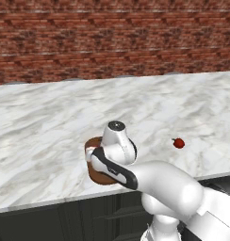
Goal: Place the avocado, onion, tomato, and bell pepper on the cutting board.
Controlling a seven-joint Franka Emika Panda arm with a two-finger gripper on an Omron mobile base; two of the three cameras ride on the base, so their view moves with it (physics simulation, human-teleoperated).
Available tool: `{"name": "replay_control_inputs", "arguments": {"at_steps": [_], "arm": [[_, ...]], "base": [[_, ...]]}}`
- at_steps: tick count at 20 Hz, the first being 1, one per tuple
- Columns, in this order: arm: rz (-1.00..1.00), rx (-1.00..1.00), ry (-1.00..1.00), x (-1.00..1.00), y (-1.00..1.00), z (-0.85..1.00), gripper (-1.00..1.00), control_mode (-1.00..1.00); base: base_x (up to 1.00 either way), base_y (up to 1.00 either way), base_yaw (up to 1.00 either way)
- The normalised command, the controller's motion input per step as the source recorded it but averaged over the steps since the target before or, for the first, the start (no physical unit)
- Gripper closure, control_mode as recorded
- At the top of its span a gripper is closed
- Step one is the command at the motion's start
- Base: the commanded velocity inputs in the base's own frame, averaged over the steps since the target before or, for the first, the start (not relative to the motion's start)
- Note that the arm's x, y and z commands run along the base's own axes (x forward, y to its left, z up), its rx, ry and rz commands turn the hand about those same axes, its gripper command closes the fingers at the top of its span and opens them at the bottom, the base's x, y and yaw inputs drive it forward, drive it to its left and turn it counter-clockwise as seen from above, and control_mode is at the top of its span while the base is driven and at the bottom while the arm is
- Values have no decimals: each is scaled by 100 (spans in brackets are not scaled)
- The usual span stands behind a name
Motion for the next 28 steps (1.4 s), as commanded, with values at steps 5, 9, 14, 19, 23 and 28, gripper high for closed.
{"name": "replay_control_inputs", "arguments": {"at_steps": [5, 9, 14, 19, 23, 28], "arm": [[0, -1, 0, 7, 2, -28, 100, -100], [0, 0, 0, 11, 2, -22, 100, -100], [0, -1, 2, 13, 10, -26, 100, -100], [0, -1, 2, 14, 11, -22, 100, -100], [0, -1, 3, 10, 11, -25, -100, -100], [0, 0, 1, 0, 1, -11, -100, -100]], "base": [[0, 0, 0], [0, 0, 0], [0, 0, 0], [0, 0, 0], [0, 0, 0], [0, 0, 0]]}}
